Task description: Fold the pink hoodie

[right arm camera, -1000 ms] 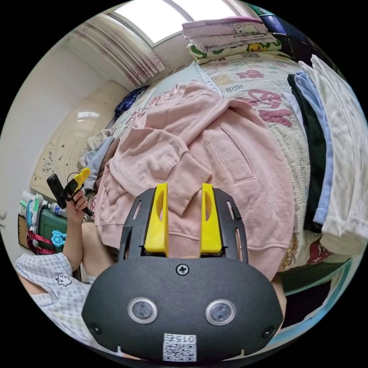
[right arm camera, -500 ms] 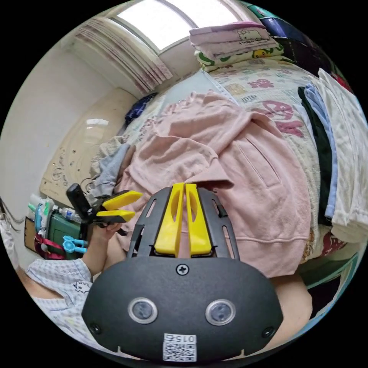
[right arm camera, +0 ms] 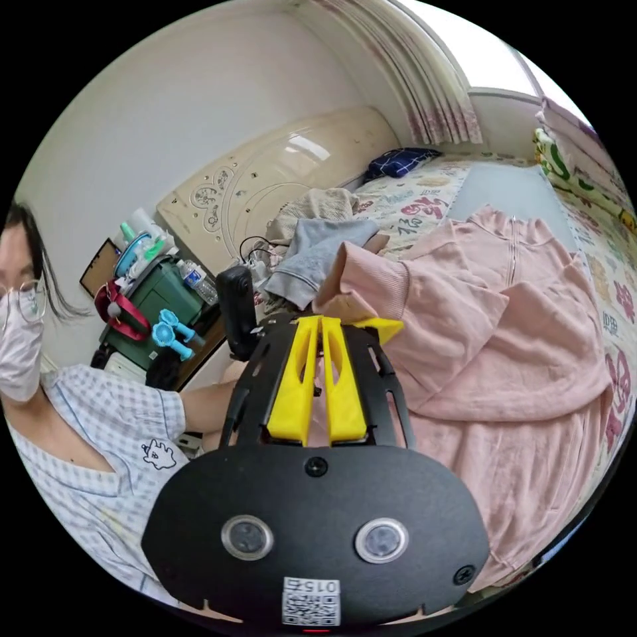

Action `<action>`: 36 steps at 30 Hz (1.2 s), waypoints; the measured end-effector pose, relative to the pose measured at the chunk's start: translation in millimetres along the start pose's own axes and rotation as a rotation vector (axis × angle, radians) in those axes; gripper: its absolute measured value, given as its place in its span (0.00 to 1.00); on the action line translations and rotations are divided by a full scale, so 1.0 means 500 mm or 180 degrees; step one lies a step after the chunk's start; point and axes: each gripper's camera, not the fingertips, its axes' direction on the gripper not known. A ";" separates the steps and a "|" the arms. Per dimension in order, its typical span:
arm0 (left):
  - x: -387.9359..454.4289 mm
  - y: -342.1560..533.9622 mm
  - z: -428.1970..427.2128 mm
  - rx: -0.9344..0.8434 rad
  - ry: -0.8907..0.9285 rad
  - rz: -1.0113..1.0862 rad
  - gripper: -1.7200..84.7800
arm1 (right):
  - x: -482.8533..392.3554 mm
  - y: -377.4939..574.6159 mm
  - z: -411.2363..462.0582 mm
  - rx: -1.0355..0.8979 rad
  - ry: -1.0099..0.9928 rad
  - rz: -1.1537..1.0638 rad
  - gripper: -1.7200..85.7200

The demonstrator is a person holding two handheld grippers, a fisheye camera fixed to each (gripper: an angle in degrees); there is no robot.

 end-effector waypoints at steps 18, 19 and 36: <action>-0.188 0.074 -0.149 0.0227 -0.0279 -0.1218 0.08 | -0.049 0.166 0.326 -0.1353 0.1396 -0.0907 0.06; -0.184 0.070 -0.139 0.0194 -0.0295 -0.1192 0.08 | -0.045 0.165 0.315 -0.1261 0.1377 -0.0818 0.05; -0.046 0.017 0.177 -0.0882 -0.0941 -0.0431 0.07 | 0.006 0.228 0.236 -0.0197 0.0582 0.0187 0.09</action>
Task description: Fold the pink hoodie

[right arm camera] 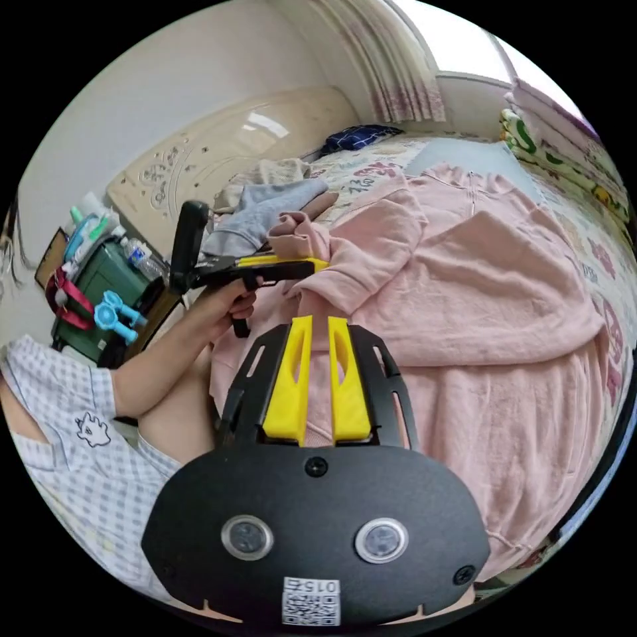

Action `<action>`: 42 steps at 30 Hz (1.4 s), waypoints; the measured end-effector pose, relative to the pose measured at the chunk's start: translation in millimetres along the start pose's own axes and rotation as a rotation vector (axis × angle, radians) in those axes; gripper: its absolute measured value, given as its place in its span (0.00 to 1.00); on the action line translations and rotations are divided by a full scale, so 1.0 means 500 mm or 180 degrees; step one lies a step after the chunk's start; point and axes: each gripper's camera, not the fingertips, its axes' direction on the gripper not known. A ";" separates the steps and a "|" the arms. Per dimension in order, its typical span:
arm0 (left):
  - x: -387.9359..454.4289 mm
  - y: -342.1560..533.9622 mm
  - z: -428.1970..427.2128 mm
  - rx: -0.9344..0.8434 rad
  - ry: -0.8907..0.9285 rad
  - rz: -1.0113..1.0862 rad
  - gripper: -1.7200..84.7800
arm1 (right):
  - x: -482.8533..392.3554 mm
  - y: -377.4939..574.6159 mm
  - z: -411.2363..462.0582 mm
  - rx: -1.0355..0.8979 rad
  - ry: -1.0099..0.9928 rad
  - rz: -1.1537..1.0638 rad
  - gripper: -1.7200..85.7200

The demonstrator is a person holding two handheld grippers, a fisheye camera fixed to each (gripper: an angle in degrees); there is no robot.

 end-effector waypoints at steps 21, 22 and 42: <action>-0.032 0.007 0.002 0.0077 0.0549 -0.0450 0.07 | -0.305 0.065 0.216 -0.0692 0.2470 -0.2526 0.11; -0.034 0.009 -0.001 0.0081 0.0563 -0.0462 0.07 | -0.304 0.053 0.212 -0.0707 0.2422 -0.2487 0.11; -0.338 -0.128 -0.754 0.1803 -0.1683 -0.1591 0.16 | 0.366 -0.288 -0.941 0.1121 0.3191 0.1742 0.06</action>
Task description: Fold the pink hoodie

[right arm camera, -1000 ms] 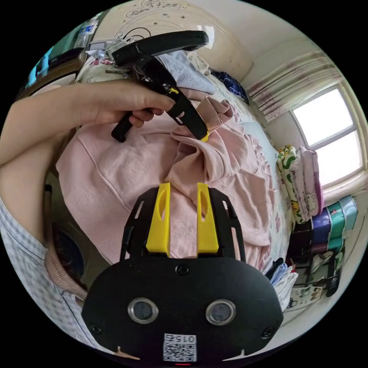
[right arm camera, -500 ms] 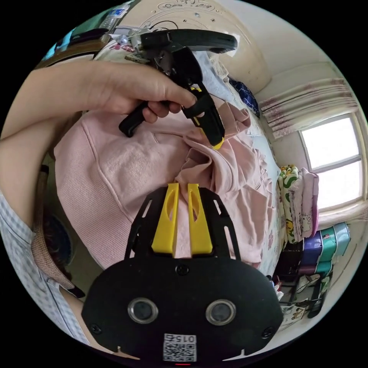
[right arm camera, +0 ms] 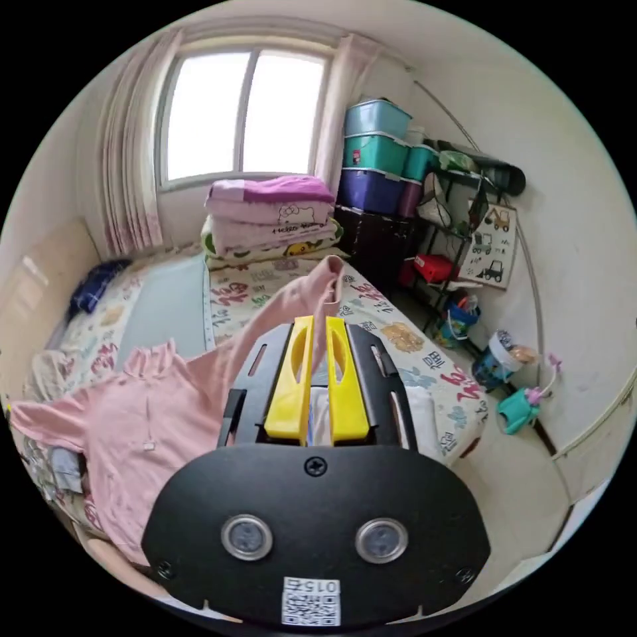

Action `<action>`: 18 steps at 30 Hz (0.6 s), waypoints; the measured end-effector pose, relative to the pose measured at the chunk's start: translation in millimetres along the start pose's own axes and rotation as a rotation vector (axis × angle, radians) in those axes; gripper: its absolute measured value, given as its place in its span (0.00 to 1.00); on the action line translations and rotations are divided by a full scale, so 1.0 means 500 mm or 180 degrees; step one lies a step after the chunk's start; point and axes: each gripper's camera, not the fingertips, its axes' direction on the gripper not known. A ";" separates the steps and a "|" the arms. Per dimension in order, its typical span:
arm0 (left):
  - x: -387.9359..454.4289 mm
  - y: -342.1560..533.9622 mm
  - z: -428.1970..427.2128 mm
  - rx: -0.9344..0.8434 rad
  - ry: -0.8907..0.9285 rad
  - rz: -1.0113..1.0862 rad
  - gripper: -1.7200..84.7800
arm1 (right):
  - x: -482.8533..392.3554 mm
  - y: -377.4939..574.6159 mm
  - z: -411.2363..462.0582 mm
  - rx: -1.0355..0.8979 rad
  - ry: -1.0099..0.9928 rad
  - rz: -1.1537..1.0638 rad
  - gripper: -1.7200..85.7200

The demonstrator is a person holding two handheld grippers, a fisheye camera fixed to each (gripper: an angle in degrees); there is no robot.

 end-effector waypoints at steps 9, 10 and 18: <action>-0.056 0.389 -0.116 -0.0748 0.0898 0.0084 0.15 | 0.151 0.357 0.092 -0.0888 -0.1761 -0.0354 0.13; -0.047 0.445 -0.115 -0.0986 0.0989 0.0086 0.15 | 0.149 0.412 0.108 -0.1042 -0.1949 -0.0345 0.14; 0.015 0.658 -0.093 -0.1963 0.1234 0.0111 0.17 | 0.193 0.573 0.162 -0.1407 -0.2210 0.0088 0.16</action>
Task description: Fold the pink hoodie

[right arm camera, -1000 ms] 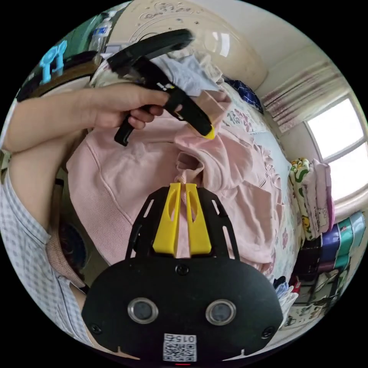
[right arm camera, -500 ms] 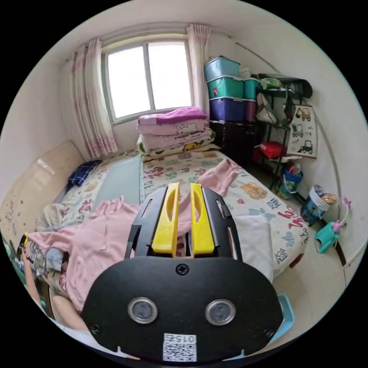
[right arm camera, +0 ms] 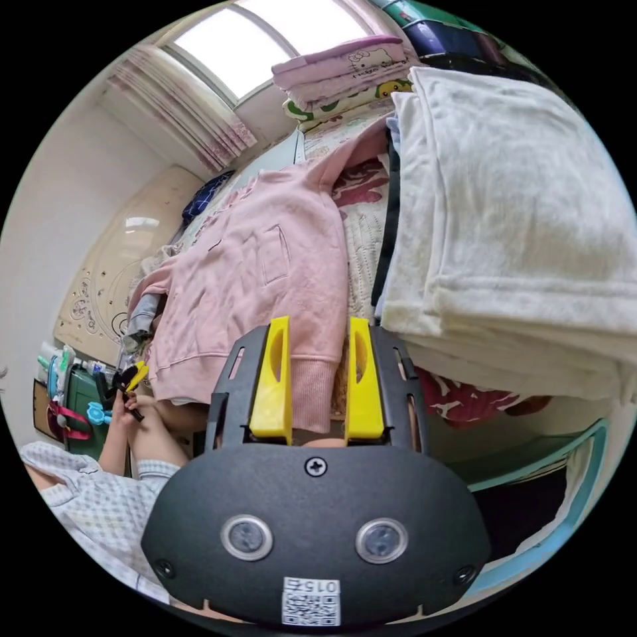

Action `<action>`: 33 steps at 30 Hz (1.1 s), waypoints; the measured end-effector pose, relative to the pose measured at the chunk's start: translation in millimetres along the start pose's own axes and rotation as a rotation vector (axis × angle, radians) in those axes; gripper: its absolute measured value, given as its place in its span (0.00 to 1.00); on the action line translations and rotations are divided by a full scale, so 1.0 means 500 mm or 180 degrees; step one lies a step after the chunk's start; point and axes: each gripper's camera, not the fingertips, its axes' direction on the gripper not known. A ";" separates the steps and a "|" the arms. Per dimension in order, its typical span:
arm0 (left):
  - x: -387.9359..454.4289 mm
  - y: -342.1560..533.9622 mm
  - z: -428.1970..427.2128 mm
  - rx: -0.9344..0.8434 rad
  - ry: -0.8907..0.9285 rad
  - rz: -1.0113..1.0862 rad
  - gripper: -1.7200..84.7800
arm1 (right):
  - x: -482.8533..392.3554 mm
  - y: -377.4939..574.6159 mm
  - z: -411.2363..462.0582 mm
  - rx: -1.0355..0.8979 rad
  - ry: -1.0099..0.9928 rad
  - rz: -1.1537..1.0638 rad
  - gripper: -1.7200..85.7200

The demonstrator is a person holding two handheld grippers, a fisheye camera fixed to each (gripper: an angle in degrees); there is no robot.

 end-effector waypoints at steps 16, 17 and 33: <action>0.106 -0.070 -0.051 -0.0180 -0.0701 0.0050 0.03 | 0.026 0.018 -0.106 0.0489 0.0338 0.0309 0.02; 0.113 -0.075 -0.045 -0.0254 -0.0782 0.0086 0.03 | 0.015 0.015 -0.102 0.0440 0.0445 0.0264 0.02; 0.300 -0.059 0.061 -0.0482 -0.1869 0.1041 0.02 | -0.140 -0.003 0.014 -0.0033 0.1874 -0.0632 0.02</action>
